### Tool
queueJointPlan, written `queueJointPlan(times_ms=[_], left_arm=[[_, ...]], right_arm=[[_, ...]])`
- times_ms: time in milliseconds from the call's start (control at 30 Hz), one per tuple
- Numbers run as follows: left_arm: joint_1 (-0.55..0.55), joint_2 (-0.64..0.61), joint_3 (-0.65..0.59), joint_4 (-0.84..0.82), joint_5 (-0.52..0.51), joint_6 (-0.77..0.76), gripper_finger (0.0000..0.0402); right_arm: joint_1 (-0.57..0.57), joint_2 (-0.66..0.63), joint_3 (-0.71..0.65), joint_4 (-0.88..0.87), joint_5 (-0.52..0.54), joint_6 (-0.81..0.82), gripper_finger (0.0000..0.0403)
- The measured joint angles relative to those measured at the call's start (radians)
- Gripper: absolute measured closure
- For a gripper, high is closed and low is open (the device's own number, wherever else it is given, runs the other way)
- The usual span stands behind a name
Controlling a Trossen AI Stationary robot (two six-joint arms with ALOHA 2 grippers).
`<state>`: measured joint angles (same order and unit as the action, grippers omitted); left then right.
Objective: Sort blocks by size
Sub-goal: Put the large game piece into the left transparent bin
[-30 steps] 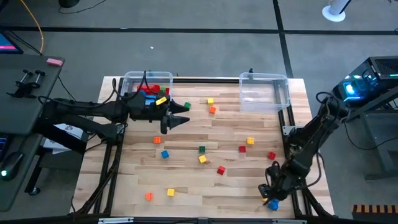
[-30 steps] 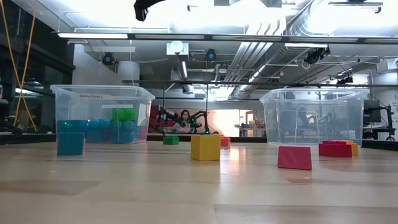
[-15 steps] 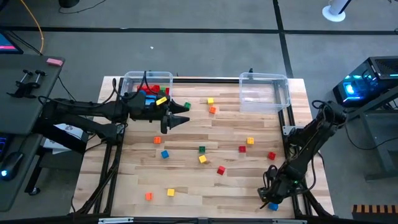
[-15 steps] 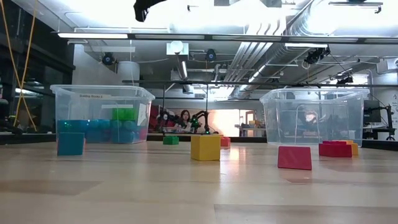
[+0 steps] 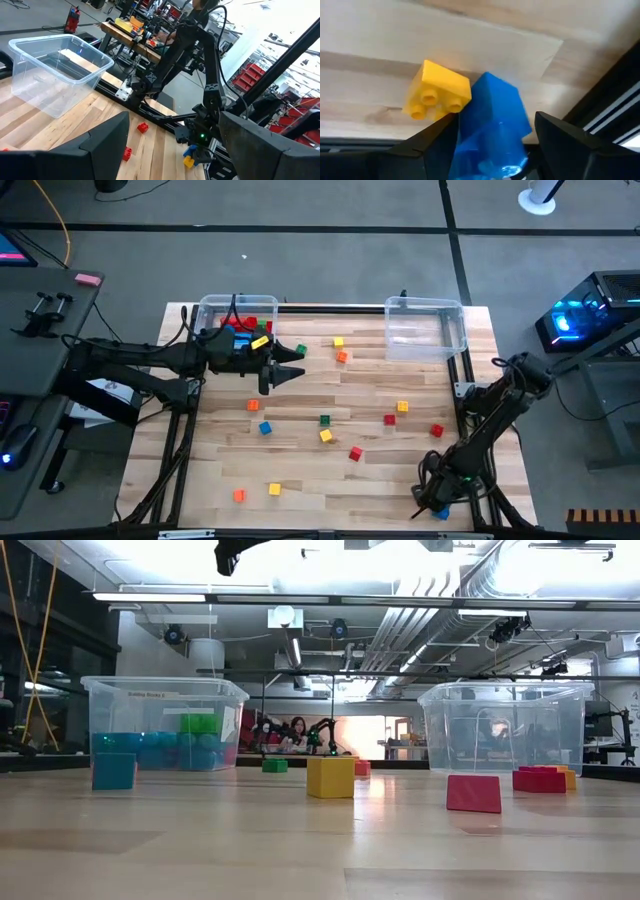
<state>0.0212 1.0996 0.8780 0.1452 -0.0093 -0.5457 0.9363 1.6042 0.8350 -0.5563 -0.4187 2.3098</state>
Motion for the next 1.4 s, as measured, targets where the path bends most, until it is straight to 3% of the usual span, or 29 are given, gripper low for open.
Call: queueJointPlan(times_ms=[300,533,833,933,1033,1200,1300,1400], left_arm=[[0.0,0.0,0.0,0.0,0.0,0.0,0.0106],[0.0,0.0,0.0,0.0,0.0,-0.001,0.0106],[0.006,0.0,0.0,0.02,-0.001,-0.001,0.0106],[0.02,-0.001,0.0,0.028,-0.001,-0.001,0.0106],[0.034,-0.018,0.0,0.049,0.009,-0.007,0.0106],[0.046,-0.072,0.0,0.125,0.083,-0.071,0.0106],[0.038,-0.112,0.001,0.178,0.091,-0.072,0.0106],[0.028,-0.138,0.001,0.217,0.091,-0.072,0.0106]], right_arm=[[0.0,0.032,0.004,0.026,-0.004,-0.026,0.0156],[0.0,0.033,0.005,-0.02,0.0,-0.054,0.0271],[-0.011,-0.089,0.077,-0.328,0.054,-0.195,0.0272],[-0.043,-0.172,0.105,-0.448,0.178,-0.207,0.0272],[-0.098,-0.257,0.118,-0.48,0.427,-0.227,0.0272],[-0.305,-0.314,0.118,-0.431,0.78,-0.48,0.0272],[-0.51,-0.295,0.118,-0.233,0.869,-0.806,0.0272],[-0.724,-0.225,0.118,0.151,0.85,-1.177,0.0272]])
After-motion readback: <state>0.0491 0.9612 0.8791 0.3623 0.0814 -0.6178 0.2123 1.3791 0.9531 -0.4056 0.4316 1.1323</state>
